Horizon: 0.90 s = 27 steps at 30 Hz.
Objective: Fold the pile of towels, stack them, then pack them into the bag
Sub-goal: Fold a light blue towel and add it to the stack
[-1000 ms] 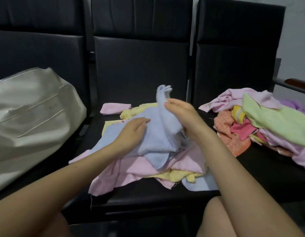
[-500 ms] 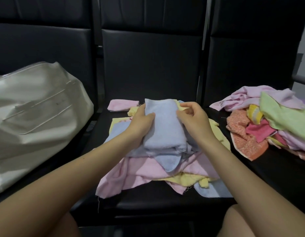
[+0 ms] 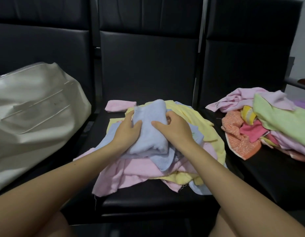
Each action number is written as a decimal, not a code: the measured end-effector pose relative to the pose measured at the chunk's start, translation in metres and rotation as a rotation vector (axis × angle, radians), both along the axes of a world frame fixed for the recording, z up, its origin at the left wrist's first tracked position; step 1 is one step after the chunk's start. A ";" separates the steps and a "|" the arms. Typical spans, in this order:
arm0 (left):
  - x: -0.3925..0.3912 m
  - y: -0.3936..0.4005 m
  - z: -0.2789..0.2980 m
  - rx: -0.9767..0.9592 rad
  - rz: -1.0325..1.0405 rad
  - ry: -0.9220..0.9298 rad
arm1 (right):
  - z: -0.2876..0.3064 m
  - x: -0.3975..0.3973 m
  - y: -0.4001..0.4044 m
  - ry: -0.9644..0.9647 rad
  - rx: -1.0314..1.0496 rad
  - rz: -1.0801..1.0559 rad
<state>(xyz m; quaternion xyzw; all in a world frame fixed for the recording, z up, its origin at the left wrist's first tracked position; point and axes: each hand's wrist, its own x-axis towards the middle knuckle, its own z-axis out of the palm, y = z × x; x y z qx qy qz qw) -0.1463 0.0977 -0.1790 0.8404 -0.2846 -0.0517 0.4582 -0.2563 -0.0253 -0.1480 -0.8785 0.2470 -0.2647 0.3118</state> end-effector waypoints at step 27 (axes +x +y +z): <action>-0.034 0.003 0.046 -0.655 -0.301 1.025 | 0.052 -0.021 0.012 -0.289 0.866 0.330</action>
